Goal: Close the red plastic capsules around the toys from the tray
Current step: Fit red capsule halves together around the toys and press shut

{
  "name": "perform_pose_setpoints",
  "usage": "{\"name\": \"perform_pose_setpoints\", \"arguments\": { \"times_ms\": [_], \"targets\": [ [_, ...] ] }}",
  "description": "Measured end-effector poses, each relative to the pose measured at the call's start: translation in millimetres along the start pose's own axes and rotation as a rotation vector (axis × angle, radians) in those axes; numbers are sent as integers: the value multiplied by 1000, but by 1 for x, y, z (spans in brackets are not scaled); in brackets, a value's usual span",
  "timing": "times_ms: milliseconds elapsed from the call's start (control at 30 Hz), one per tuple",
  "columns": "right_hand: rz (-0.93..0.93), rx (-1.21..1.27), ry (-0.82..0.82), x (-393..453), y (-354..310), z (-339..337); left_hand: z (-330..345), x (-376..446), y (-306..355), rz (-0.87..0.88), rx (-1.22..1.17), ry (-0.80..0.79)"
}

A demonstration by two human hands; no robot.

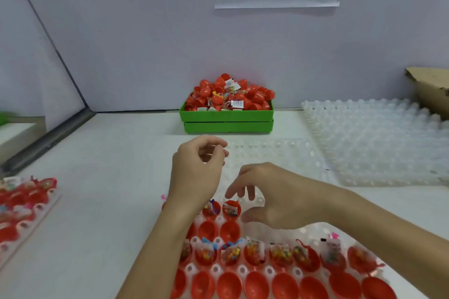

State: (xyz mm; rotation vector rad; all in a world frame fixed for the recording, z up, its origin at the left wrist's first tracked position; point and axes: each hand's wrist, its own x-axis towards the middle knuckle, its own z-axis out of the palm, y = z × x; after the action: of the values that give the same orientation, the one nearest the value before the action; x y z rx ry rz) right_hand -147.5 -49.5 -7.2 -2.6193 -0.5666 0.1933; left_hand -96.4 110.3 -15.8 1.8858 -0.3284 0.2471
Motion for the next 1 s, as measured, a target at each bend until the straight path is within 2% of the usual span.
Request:
{"name": "perform_pose_setpoints", "arguments": {
  "times_ms": [100, 400, 667, 900, 1000],
  "targets": [
    [7, 11, -28, 0, -5, -1, -1, 0, 0, 8, 4, 7],
    [44, -29, 30, 5, -12, 3, 1, 0, 2, 11, -12, 8],
    [40, 64, 59, 8, -8, -4, 2, 1, -1, 25, -6, 6],
    [-13, 93, 224, 5, -6, -15, 1, 0, 3, 41, -22, -8],
    [25, 150, 322, -7, 8, -29, 3, -4, 6, 49, -50, -97]
  ]
}}
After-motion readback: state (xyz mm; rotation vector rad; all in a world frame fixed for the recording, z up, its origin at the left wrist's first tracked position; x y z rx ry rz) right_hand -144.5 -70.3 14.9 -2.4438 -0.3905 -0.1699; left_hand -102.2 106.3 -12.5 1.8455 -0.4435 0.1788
